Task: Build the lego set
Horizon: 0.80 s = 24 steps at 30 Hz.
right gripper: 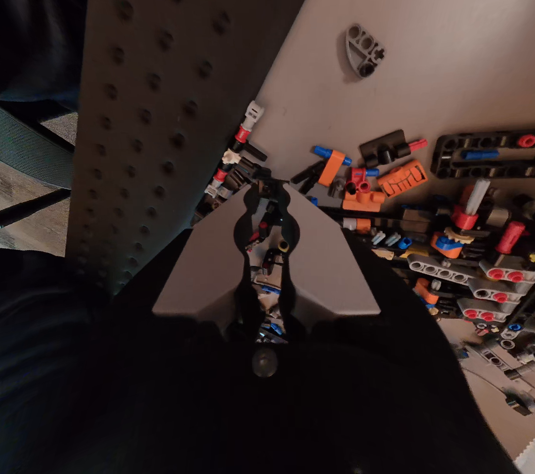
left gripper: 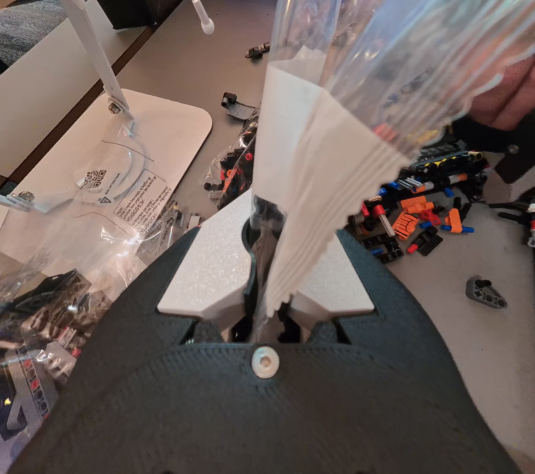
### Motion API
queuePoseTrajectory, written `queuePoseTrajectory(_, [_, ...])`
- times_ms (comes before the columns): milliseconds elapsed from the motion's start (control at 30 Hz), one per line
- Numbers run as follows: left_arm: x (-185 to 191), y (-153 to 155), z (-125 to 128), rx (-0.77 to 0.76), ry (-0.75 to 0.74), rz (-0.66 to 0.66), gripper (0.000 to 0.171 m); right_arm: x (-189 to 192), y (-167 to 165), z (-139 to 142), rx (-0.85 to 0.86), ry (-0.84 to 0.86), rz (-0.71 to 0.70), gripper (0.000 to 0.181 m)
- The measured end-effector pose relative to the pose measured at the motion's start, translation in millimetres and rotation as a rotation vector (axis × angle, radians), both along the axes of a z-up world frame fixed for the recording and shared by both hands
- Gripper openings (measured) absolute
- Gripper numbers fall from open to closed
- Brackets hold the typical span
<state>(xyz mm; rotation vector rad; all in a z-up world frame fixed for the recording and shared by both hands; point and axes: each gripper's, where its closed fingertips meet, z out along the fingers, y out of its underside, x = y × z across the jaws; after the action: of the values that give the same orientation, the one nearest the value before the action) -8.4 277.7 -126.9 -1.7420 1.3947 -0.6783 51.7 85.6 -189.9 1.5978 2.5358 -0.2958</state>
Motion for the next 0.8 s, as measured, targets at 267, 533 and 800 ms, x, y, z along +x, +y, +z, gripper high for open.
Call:
queuePoseTrajectory(267, [0,0,0,0.001,0.002,0.0,0.0,-5,-12,-2,-0.015,0.012,0.049,0.014])
queuePoseTrajectory(533, [1,0,-1,0.0,0.005,-0.001,0.0,-4,-12,-6,-0.033,0.006,0.052,0.014])
queuePoseTrajectory(800, [1,0,-1,0.002,0.008,-0.002,0.0,-11,1,4,0.0,0.08,0.022,0.006])
